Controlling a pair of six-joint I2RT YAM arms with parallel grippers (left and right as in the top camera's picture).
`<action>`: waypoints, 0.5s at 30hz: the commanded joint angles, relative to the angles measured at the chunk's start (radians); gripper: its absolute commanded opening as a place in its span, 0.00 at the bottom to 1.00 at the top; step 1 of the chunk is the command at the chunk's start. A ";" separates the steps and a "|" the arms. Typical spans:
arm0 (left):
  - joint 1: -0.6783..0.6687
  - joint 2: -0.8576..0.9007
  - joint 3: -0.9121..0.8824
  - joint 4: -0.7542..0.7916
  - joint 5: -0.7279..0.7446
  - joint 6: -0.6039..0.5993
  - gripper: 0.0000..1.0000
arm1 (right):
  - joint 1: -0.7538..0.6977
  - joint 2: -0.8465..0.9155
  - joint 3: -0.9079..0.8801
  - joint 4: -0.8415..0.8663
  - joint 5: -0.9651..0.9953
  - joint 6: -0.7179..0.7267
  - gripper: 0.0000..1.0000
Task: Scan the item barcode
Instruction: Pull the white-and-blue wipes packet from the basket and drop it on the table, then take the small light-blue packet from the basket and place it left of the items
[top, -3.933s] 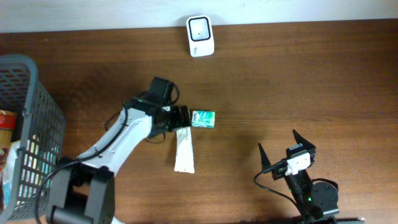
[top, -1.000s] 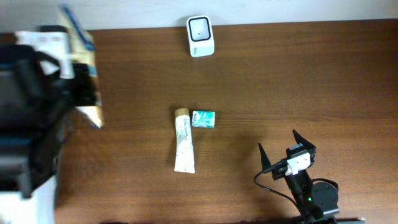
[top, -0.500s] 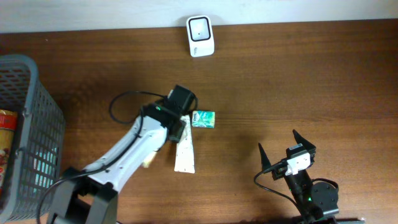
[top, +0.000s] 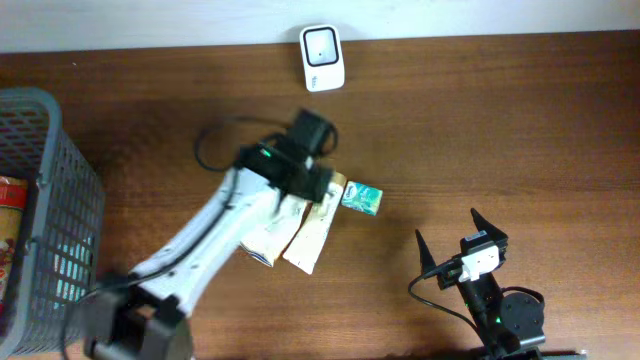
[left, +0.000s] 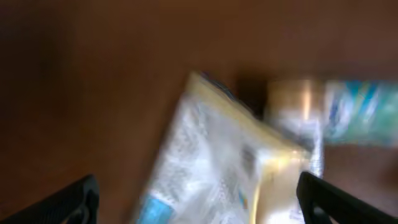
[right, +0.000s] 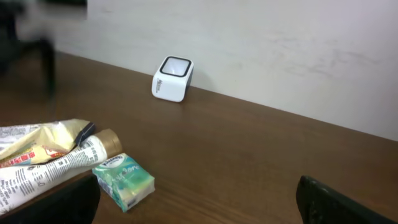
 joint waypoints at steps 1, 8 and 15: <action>0.141 -0.117 0.386 -0.185 -0.070 -0.035 0.99 | -0.003 -0.006 -0.009 -0.001 0.006 0.014 0.99; 0.824 -0.268 0.694 -0.454 -0.175 -0.035 0.99 | -0.002 -0.006 -0.009 -0.001 0.006 0.014 0.99; 1.319 -0.127 0.417 -0.460 0.204 -0.034 0.99 | -0.002 -0.006 -0.009 -0.001 0.006 0.014 0.99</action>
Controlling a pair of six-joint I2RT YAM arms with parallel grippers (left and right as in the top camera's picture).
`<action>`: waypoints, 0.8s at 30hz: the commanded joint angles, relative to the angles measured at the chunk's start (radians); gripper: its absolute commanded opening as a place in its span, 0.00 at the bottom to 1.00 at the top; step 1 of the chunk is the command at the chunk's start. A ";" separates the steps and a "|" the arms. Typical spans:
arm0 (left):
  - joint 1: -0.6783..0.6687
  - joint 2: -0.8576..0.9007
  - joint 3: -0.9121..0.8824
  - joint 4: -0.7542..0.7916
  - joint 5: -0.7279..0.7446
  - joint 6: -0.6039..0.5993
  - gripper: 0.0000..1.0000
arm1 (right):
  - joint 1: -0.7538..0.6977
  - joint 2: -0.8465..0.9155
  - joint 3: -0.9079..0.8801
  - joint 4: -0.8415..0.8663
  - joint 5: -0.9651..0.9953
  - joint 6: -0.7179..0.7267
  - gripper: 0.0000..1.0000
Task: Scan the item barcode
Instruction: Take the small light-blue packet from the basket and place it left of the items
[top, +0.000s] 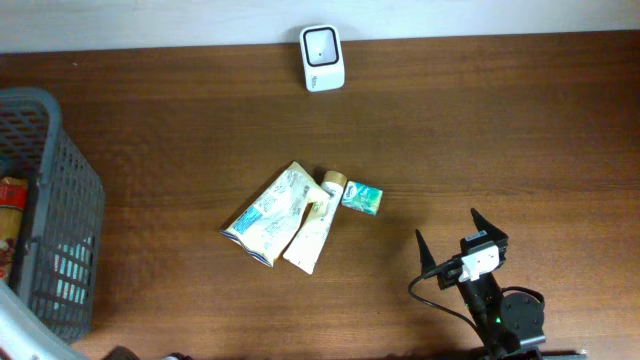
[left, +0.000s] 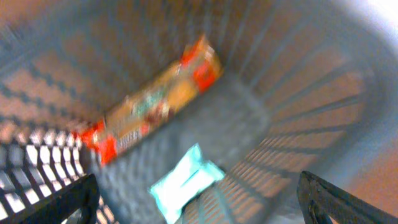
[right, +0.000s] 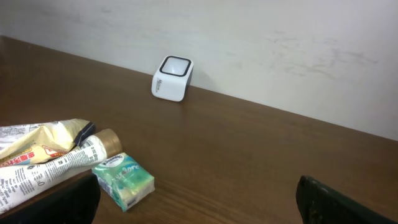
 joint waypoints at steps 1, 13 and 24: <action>0.084 0.090 -0.163 0.004 0.105 0.003 0.99 | -0.002 -0.006 -0.009 -0.001 0.005 0.015 0.99; 0.172 0.193 -0.598 0.223 0.113 0.159 0.98 | -0.002 -0.006 -0.009 -0.001 0.005 0.015 0.99; 0.173 0.364 -0.620 0.218 0.281 0.284 0.89 | -0.002 -0.006 -0.009 -0.001 0.005 0.015 0.99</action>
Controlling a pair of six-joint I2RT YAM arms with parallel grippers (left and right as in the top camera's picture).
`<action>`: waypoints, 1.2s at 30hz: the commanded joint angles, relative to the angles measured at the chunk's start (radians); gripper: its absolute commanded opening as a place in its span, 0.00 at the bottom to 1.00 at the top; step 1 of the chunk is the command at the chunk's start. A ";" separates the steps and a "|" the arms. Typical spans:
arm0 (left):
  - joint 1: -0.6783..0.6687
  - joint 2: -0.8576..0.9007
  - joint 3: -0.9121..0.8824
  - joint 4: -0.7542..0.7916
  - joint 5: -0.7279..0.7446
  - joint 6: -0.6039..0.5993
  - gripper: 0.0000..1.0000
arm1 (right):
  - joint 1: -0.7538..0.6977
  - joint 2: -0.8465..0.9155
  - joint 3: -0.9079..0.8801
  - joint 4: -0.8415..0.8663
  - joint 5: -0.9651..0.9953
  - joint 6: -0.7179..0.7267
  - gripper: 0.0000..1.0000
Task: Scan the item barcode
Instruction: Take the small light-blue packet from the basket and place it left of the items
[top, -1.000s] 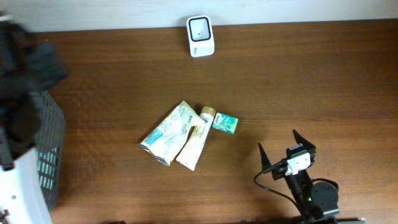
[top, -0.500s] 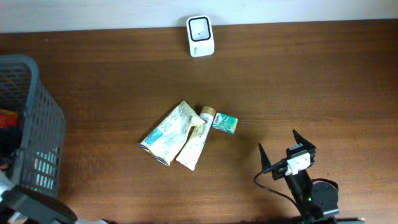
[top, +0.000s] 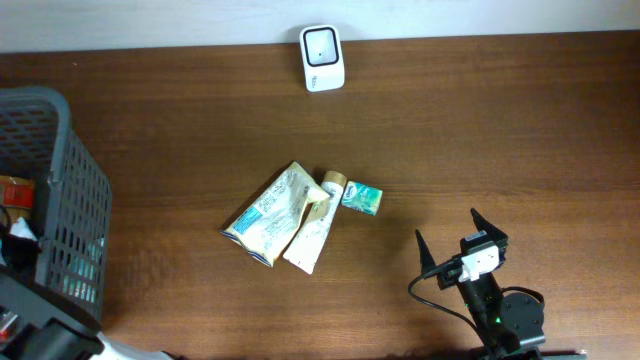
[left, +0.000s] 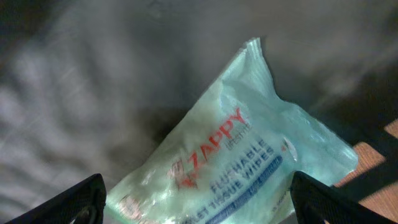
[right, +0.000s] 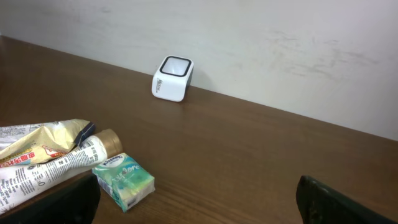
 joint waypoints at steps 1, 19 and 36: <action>-0.007 0.057 -0.019 -0.006 0.130 0.108 0.79 | -0.002 -0.006 -0.009 -0.001 0.006 0.015 0.99; -0.088 0.002 0.943 -0.414 0.073 0.019 0.00 | -0.003 -0.006 -0.009 -0.001 0.006 0.015 0.99; -0.942 -0.174 -0.075 0.201 -0.027 -0.216 0.00 | -0.003 -0.006 -0.009 -0.001 0.006 0.015 0.99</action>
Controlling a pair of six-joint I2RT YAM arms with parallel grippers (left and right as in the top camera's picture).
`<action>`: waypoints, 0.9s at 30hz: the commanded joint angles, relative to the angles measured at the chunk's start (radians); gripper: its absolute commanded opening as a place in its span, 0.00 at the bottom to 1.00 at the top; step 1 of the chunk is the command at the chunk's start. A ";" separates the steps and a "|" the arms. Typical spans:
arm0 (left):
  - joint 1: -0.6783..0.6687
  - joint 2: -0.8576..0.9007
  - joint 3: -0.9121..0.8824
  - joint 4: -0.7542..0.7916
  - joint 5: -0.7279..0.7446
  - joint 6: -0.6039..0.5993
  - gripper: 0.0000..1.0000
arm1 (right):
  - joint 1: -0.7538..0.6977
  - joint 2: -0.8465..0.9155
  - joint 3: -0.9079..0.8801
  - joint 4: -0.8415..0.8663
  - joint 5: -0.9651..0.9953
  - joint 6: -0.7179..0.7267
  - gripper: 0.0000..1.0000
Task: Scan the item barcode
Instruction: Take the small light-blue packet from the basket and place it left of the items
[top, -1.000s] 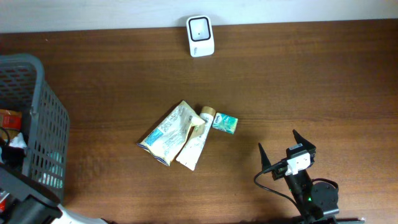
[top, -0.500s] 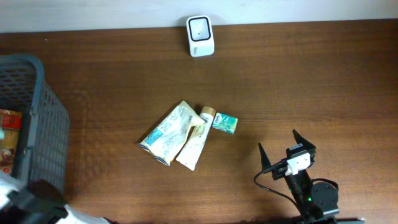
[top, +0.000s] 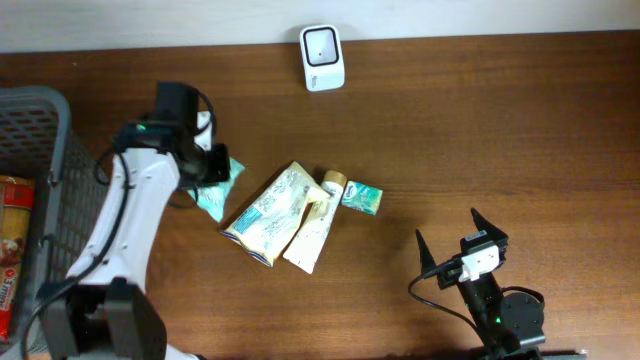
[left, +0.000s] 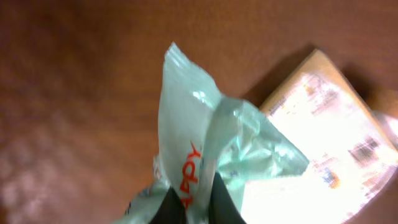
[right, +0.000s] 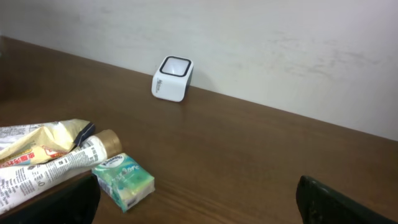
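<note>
My left gripper (top: 205, 170) is shut on a mint-green wipes pack (top: 214, 183), held over the table just left of the pile; in the left wrist view the pack (left: 205, 149) with red lettering fills the middle, pinched between my dark fingers (left: 168, 208) at the bottom. The white barcode scanner (top: 322, 58) stands at the table's back edge, also in the right wrist view (right: 172, 79). My right gripper (top: 460, 243) rests open at the front right, nothing between its fingers.
A pale foil pouch (top: 267, 213), a tube (top: 314, 228) and a small green tissue box (top: 361, 198) lie together mid-table. A grey mesh basket (top: 45, 150) with a red packet inside stands at the left edge.
My left gripper was open down in the basket over the green wipes pack. Now it is shut on that pack and holds it over the table beside the pile. The right arm is unmoved.
My left gripper first hovered open over the pouch and tube mid-table. Then it was above the basket, looking in at a red packet and the green pack. Then it was low over the pack. Now the pack is out of the basket in its grip.
</note>
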 joint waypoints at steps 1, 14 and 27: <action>-0.001 -0.014 -0.207 0.211 -0.048 -0.019 0.06 | -0.003 -0.006 -0.009 0.000 0.006 0.014 0.99; 0.051 -0.201 0.494 0.030 -0.454 0.131 0.99 | -0.002 -0.006 -0.009 0.000 0.006 0.014 0.99; 0.793 -0.013 0.405 -0.145 -0.373 0.220 0.93 | -0.003 -0.006 -0.009 0.000 0.006 0.014 0.99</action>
